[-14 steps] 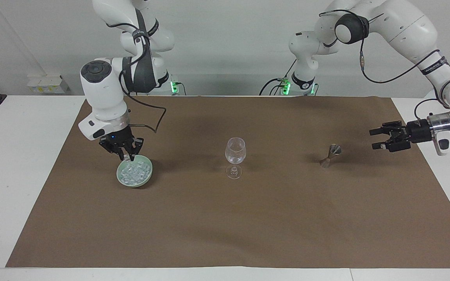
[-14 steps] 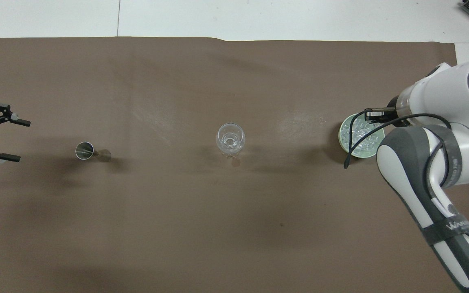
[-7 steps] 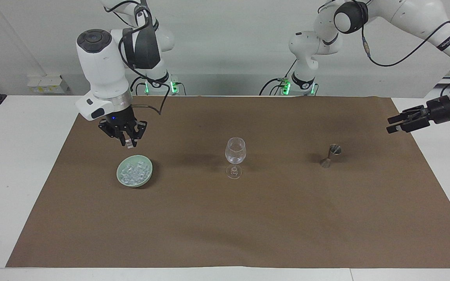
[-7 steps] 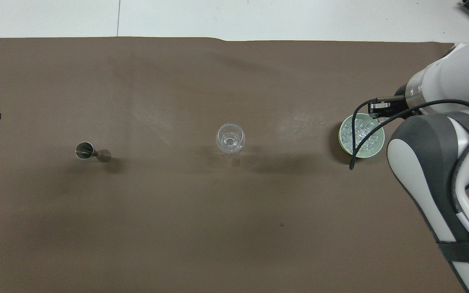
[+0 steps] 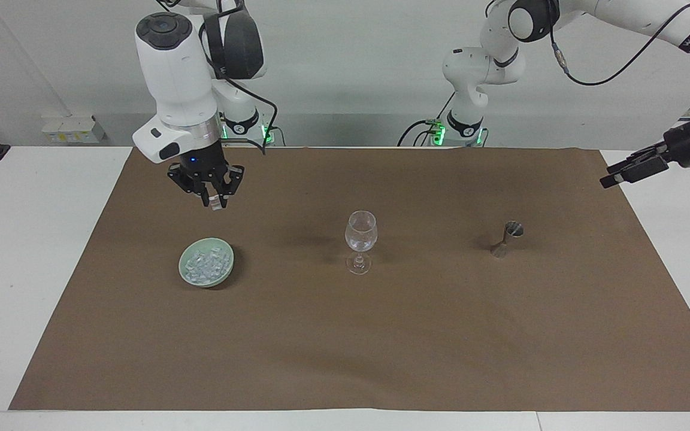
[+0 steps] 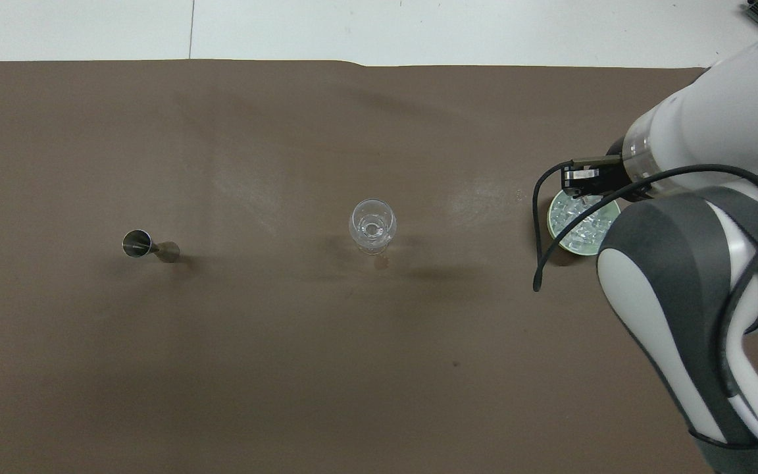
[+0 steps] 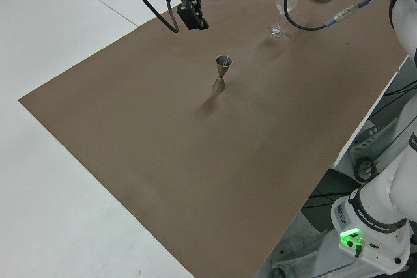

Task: Pour wine and add ice with both arms
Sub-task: 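Lift the ice cup with the right gripper over the wine glass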

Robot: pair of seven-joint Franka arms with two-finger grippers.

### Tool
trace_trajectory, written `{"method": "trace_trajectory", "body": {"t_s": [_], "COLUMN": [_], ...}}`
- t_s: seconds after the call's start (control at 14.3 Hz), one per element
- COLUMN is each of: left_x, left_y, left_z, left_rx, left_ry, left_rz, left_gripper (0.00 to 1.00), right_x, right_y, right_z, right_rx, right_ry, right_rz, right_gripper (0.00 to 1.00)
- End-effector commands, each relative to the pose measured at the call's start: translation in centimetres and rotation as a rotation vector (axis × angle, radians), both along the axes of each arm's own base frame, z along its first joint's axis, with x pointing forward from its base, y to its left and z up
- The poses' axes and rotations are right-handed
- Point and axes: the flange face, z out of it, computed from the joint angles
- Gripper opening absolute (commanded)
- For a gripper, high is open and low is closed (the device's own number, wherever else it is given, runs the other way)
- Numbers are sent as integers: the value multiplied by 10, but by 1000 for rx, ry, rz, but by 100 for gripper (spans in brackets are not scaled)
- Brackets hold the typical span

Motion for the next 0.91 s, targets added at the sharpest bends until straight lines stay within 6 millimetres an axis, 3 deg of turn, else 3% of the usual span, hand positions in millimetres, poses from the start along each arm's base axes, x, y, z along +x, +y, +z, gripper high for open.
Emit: {"method": "trace_trajectory", "body": {"t_s": [0.0, 0.14, 0.35, 0.63, 0.84], "left_x": [-9, -14, -30, -46, -58], "left_y": [-21, -40, -53, -84, -101], "left_z": [27, 46, 79, 104, 120], "left_rx": [83, 137, 214, 288, 313], "left_ry": [-41, -83, -169, -211, -240], "left_rz": [-55, -97, -196, -282, -326], "left_gripper": [100, 100, 100, 100, 100], "right_x": [0, -3, 1, 14, 13], "right_y": [23, 37, 55, 97, 122], "right_z": [7, 9, 10, 6, -6], "right_rx": [11, 21, 48, 96, 83], "right_ry": [13, 11, 27, 44, 40], "right_rz": [-26, -24, -34, -100, -117], "right_gripper": [0, 0, 0, 0, 0]}}
